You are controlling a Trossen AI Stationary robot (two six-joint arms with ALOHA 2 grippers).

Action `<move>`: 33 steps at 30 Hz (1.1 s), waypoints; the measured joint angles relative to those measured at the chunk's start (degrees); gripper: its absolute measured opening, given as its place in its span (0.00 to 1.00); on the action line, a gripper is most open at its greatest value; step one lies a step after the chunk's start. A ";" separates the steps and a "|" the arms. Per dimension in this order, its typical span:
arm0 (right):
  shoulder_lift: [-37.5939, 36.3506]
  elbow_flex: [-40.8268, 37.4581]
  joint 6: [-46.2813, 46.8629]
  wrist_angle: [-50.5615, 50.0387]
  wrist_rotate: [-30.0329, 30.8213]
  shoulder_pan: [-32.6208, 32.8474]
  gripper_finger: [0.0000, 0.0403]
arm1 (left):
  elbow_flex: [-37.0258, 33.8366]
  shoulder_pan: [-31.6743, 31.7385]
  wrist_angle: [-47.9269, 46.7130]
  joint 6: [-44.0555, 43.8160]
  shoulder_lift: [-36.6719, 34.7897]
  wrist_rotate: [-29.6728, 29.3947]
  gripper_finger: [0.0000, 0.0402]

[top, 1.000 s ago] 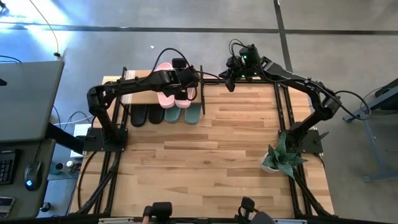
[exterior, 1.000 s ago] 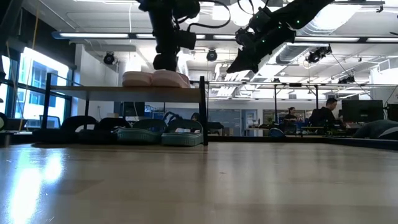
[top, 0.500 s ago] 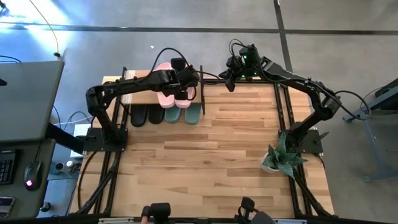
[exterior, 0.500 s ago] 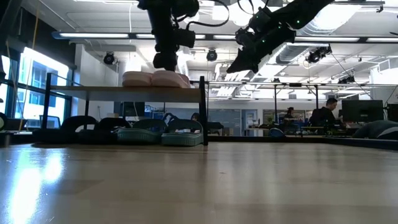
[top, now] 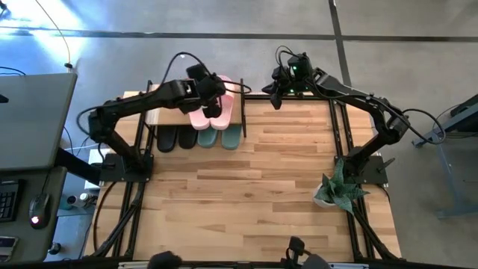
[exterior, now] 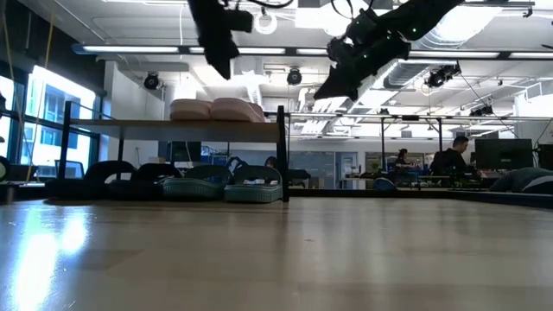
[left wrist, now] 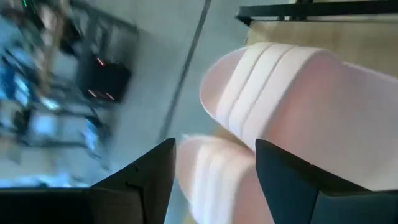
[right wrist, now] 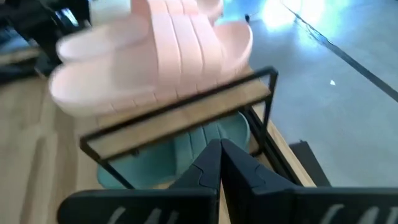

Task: Pick and place slides into the shelf
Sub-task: Return to Home Position

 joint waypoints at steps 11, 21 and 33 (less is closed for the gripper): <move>0.35 0.12 10.08 11.69 -5.23 0.01 0.00 | 2.60 12.49 -16.54 -31.27 -5.13 18.64 0.28; 5.33 4.65 11.77 11.13 -10.79 0.96 0.00 | 2.60 23.14 -22.09 -36.59 -4.65 31.65 0.01; 6.58 5.31 10.24 8.01 -10.27 0.86 0.00 | 2.58 29.09 -28.79 -40.13 -0.78 30.91 0.01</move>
